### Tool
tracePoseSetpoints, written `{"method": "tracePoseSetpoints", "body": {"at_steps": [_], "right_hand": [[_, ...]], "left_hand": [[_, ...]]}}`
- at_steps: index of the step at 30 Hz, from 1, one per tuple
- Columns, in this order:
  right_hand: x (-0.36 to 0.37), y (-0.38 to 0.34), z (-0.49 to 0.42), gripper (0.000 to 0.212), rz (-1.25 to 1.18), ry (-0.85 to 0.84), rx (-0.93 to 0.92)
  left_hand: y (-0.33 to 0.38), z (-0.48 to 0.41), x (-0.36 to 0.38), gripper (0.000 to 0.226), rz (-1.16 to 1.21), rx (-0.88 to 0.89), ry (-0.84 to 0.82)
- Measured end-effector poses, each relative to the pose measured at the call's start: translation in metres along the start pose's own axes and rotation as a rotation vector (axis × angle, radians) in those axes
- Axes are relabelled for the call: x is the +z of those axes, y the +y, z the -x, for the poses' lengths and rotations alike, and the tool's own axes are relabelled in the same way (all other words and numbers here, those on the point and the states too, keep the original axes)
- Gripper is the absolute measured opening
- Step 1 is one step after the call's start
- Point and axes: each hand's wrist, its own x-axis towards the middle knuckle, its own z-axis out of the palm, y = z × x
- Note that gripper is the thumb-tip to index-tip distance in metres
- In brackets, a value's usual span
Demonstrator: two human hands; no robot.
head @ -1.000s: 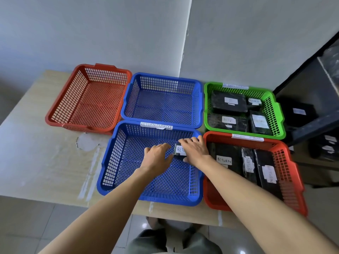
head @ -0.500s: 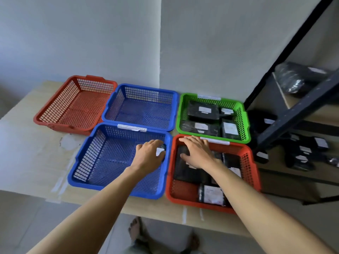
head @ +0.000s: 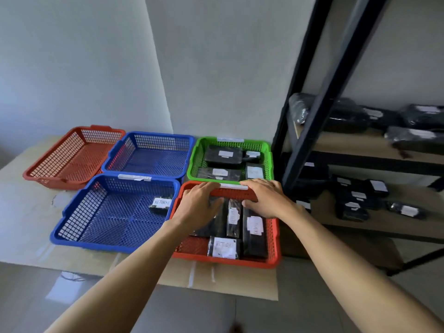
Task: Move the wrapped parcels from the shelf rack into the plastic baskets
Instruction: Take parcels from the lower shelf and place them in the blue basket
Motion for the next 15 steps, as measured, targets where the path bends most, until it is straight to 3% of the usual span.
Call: {"method": "tracePoseSetpoints", "body": {"at_steps": [15], "right_hand": [[-0.071,0.088,0.133,0.055,0.002,0.23,0.085]], "left_hand": [[0.148,0.038,0.034,0.041,0.063,0.143,0.014]]}}
